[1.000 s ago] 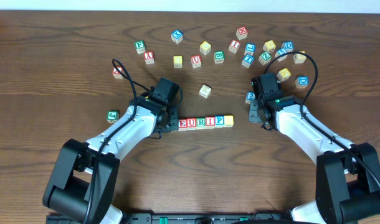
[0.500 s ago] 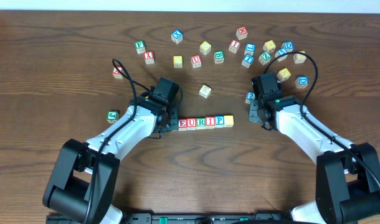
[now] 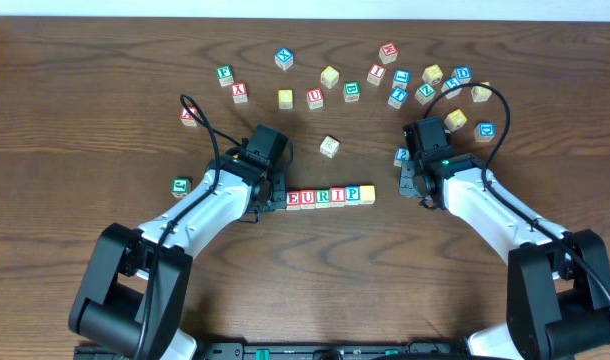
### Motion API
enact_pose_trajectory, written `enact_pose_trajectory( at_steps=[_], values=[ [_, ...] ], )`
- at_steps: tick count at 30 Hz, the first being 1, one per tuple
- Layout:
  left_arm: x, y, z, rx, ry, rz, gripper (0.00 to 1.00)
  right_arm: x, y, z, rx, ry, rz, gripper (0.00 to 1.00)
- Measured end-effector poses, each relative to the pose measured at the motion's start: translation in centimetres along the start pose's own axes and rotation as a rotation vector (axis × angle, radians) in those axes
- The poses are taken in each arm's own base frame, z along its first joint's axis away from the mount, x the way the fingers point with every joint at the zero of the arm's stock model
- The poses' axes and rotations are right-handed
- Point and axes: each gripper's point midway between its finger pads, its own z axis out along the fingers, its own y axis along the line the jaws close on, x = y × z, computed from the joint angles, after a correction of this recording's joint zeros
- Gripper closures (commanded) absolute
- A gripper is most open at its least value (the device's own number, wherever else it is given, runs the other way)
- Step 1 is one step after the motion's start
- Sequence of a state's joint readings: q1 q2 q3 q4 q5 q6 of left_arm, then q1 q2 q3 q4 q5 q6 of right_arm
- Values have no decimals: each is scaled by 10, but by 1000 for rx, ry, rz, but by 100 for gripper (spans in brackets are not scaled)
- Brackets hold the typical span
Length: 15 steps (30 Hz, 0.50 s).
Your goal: Spell out NEURIPS
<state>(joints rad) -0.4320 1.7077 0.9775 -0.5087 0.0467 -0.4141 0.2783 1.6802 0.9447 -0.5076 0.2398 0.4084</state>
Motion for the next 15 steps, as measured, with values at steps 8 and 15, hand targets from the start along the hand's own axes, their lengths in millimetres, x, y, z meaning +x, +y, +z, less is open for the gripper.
enact_pose_trajectory(
  at_steps=[8, 15],
  values=[
    [0, 0, 0, 0, 0, 0, 92, 0, 0, 0, 0, 0, 0, 99],
    [-3, -3, 0, 16, -9, 1, 93, 0, 0, 0, 0, 0, 0, 99]
  ],
)
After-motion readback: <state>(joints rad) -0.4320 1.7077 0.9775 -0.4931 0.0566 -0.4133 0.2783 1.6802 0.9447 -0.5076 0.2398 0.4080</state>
